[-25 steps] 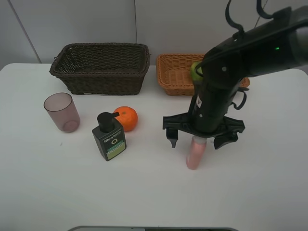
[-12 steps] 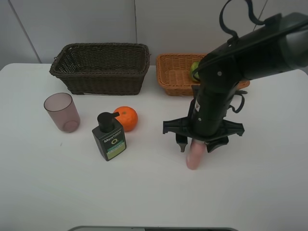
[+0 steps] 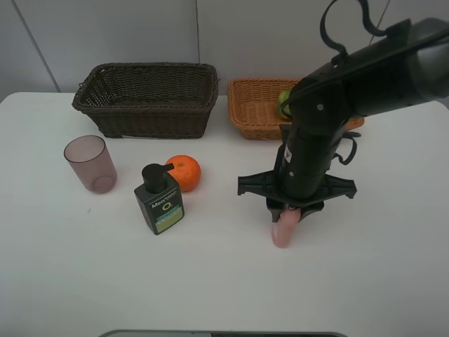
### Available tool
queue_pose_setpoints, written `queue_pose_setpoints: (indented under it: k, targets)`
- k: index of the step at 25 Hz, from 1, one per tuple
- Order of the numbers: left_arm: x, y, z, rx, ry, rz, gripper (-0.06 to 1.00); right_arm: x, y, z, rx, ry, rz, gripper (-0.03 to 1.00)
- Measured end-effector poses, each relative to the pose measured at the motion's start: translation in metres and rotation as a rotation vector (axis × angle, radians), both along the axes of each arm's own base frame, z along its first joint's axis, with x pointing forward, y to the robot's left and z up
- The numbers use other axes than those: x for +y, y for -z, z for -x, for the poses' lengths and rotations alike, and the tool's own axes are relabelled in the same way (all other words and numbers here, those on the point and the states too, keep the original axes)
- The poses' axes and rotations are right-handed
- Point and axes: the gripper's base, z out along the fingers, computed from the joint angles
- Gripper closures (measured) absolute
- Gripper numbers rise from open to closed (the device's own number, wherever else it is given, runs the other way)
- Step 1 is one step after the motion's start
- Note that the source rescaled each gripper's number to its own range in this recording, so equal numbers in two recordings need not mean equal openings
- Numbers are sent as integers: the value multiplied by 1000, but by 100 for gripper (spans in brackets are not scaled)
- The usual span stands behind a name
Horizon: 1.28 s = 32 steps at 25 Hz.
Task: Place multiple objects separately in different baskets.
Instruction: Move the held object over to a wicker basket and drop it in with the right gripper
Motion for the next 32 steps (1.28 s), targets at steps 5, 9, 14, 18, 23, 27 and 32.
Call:
queue_pose_setpoints:
  k: [5,9,14,18,23,27,32]
  targets:
    - [0,0,0,0,0,0,3,0,0,0,0,0,0,96]
    - [0,0,0,0,0,0,3,0,0,0,0,0,0,96]
    - [0,0,0,0,0,0,3,0,0,0,-1,0,-1,96]
    - [0,0,0,0,0,0,3,0,-10,0,-25,-5,-20,96]
    - [0,0,0,0,0,0,3,5,-44,-9,-92,-79,-49,96]
    - [0,0,0,0,0,0,3,12,-66,-18,-103,-174,-39,96]
    - [0,0,0,0,0,0,3,21,-92,-29,-154,-271,-53,96]
